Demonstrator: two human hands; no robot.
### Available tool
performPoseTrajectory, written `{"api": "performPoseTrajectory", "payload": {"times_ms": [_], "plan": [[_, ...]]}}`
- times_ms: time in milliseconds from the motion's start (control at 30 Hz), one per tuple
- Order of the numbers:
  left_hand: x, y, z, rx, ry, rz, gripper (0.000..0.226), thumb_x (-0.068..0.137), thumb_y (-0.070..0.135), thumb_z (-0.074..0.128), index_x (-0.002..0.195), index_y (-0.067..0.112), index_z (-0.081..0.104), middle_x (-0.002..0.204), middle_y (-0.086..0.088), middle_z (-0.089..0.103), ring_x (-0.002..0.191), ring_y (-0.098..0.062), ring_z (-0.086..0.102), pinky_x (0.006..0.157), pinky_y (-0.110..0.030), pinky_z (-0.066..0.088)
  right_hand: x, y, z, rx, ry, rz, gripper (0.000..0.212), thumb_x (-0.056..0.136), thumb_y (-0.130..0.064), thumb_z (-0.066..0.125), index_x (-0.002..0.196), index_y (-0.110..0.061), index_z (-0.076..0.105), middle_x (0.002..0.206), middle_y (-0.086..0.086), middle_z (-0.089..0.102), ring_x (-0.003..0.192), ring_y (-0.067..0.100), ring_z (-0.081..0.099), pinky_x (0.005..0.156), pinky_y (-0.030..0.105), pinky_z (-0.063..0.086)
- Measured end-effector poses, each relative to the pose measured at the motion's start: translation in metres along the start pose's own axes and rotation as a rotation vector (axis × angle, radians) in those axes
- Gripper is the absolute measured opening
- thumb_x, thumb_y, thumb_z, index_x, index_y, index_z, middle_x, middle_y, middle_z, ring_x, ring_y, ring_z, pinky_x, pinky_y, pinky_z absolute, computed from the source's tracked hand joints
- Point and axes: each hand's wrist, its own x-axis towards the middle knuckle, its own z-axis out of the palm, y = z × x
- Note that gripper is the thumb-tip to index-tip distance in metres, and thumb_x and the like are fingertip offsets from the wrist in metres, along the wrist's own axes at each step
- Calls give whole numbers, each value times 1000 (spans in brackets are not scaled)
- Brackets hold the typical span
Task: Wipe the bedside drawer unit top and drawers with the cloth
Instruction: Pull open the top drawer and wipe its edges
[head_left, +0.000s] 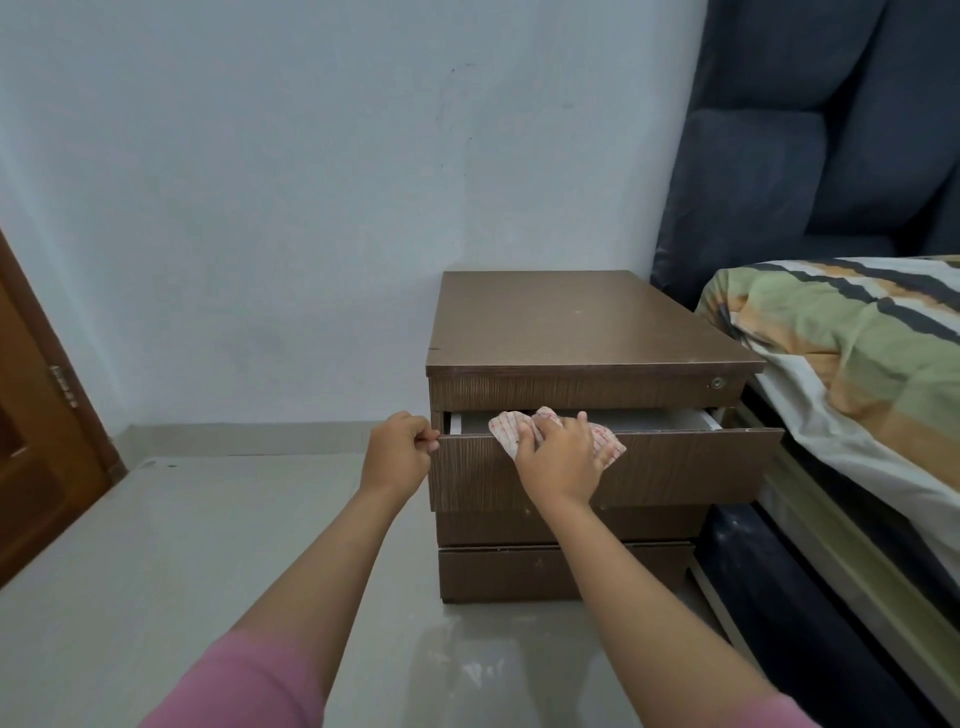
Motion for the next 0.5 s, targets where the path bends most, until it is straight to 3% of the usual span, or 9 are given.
{"api": "performPoseTrajectory", "payload": {"times_ms": [167,500], "plan": [[-2,0,-1,18,-2,4,10,79,-4,61,71,-4,66,76,-9,60,68,-9,50,59,-10,35,9,21,-9,-27,30,25,37,96,-40,43,123,-23,60,134,7,55,141,25,27,113,58,8],[-3,0,1,24,19,30,9,78,-4,63,71,0,67,76,-10,62,70,-16,55,65,-24,41,20,55,-27,-41,40,47,34,95,-38,46,124,-29,59,137,7,51,143,25,21,109,66,4]]}}
